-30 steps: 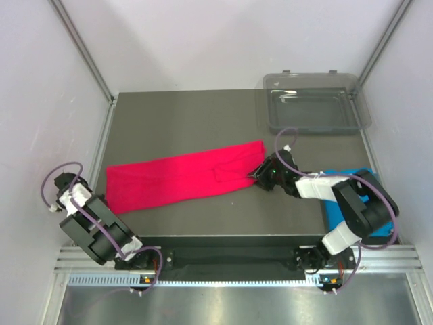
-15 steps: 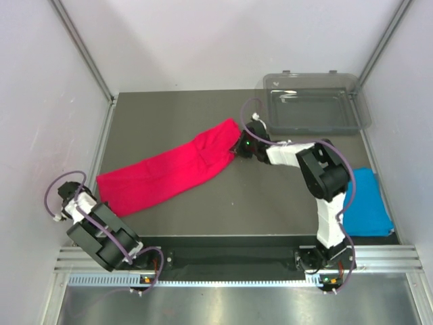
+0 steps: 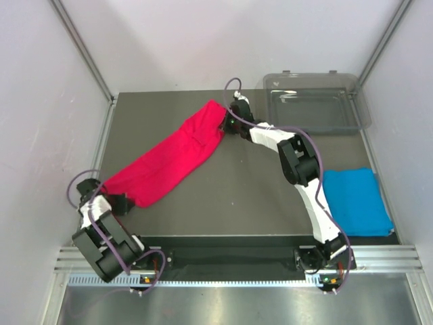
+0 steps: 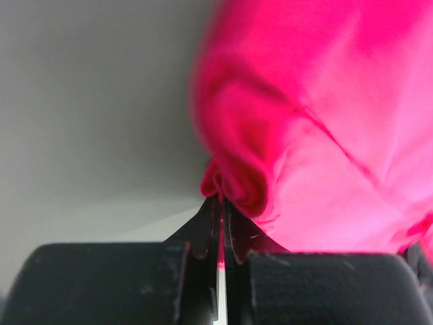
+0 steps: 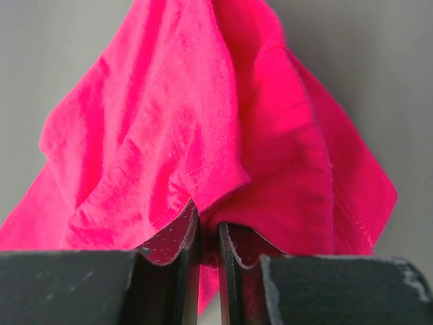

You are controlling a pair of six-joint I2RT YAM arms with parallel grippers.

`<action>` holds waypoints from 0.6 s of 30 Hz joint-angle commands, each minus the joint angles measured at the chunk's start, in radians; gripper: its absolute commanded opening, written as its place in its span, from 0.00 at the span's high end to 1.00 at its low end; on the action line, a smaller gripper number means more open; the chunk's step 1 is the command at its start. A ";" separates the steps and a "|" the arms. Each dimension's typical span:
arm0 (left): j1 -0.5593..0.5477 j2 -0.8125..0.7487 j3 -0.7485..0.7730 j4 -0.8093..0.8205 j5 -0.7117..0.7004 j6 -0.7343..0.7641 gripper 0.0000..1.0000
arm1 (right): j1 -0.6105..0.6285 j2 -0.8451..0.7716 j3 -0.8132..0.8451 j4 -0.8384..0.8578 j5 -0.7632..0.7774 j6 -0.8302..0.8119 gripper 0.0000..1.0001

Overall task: Fold and stack the t-shirts
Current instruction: Fold the tshirt

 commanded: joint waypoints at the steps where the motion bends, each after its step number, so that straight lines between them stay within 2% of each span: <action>1: -0.171 0.013 -0.045 0.008 0.006 -0.096 1.00 | -0.033 0.081 0.152 -0.017 0.015 -0.057 0.88; 2: -0.269 0.011 -0.042 0.008 -0.007 -0.113 1.00 | -0.036 0.098 0.180 -0.023 -0.007 -0.063 0.88; 6: -0.415 -0.070 -0.063 -0.028 -0.047 -0.193 1.00 | -0.075 0.196 0.323 -0.074 -0.083 -0.042 0.85; 9: -0.503 -0.136 -0.088 -0.055 -0.045 -0.231 1.00 | -0.089 0.184 0.313 -0.065 -0.072 -0.022 0.85; 11: -0.599 -0.165 -0.117 -0.043 -0.048 -0.285 1.00 | -0.102 0.166 0.282 -0.037 -0.080 -0.016 0.84; 14: -0.733 -0.202 -0.154 -0.019 -0.060 -0.374 1.00 | -0.121 0.187 0.332 -0.080 -0.103 -0.030 0.84; 16: -0.856 -0.202 -0.148 -0.018 -0.077 -0.418 1.00 | -0.135 0.192 0.337 -0.079 -0.117 -0.036 0.84; 18: -0.935 -0.184 -0.097 -0.035 -0.108 -0.435 1.00 | -0.138 0.192 0.340 -0.075 -0.146 -0.079 0.80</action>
